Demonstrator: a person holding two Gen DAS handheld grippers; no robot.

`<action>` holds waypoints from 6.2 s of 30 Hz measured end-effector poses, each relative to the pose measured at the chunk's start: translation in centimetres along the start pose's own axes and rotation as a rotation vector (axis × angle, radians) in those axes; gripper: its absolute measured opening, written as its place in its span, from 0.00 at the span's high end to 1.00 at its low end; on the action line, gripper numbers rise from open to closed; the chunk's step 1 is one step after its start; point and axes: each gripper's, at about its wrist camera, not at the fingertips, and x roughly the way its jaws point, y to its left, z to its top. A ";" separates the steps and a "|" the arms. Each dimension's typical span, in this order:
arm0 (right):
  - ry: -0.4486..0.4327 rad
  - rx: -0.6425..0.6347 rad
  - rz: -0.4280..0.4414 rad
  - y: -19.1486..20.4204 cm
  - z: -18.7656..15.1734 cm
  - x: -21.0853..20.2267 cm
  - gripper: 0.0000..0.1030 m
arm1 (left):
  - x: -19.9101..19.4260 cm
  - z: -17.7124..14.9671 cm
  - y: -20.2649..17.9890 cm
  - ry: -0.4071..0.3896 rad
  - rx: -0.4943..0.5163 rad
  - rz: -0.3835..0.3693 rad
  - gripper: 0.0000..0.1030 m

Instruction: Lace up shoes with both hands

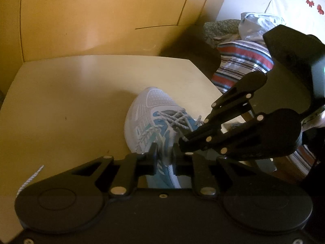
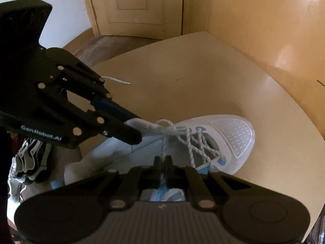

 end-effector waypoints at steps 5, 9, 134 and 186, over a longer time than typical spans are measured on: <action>0.021 0.005 0.013 0.1 0.1 0.3 0.96 | 0.0 -0.1 0.1 -0.001 0.009 0.001 0.87; 0.021 0.009 0.014 -0.1 0.3 0.1 0.96 | 0.1 -0.1 0.0 0.001 0.019 0.000 0.87; -0.039 0.073 0.008 0.1 -0.7 -1.0 0.96 | -0.4 0.1 2.7 0.044 -0.006 -0.039 0.87; -0.040 0.093 -0.009 0.4 -0.8 -1.3 0.96 | 0.7 0.1 1.2 0.051 -0.031 -0.059 0.87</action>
